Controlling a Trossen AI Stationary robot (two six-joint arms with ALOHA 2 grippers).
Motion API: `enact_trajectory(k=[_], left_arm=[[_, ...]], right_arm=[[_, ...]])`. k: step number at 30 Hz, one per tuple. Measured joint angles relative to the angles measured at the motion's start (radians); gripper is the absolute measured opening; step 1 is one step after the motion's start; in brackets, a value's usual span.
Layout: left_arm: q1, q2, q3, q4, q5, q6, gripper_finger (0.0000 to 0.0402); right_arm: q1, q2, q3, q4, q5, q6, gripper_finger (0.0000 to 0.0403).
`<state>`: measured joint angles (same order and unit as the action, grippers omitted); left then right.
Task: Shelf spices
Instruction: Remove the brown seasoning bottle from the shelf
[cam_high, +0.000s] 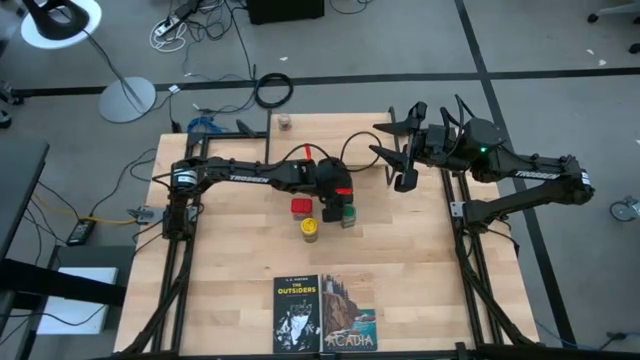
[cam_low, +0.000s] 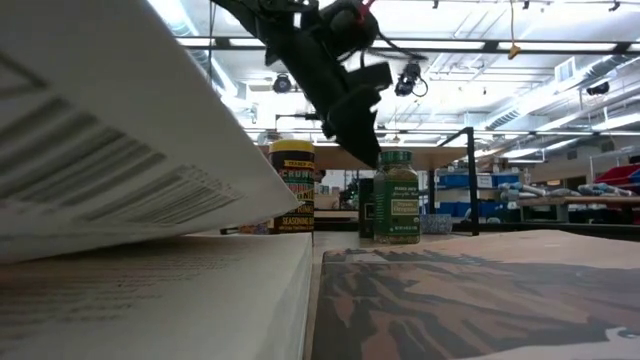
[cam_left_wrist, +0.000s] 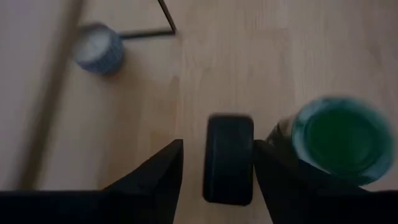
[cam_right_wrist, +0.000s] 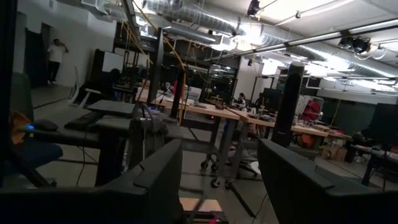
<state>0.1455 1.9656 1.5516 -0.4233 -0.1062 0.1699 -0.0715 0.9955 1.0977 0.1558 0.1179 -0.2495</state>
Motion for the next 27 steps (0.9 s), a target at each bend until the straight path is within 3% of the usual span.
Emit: enact_trajectory(k=[5, 11, 19, 27], left_arm=[[-0.004, -0.069, 0.070, -0.068, -0.055, 0.026, 0.0199], [0.035, -0.168, 0.118, -0.193, -0.200, 0.100, 0.0200], [0.232, -0.312, 0.120, -0.248, -0.189, 0.088, 0.0236], [0.440, -0.321, 0.115, -0.314, -0.059, 0.029, 0.0291]], right_arm=[[0.000, 0.000, 0.000, -0.010, -0.001, -0.052, 0.0208], [0.000, 0.000, 0.000, -0.044, -0.011, -0.044, 0.0208], [0.033, 0.000, 0.000, -0.060, -0.017, -0.051, 0.0208], [0.050, 0.000, 0.000, -0.064, -0.017, -0.056, 0.0208]])
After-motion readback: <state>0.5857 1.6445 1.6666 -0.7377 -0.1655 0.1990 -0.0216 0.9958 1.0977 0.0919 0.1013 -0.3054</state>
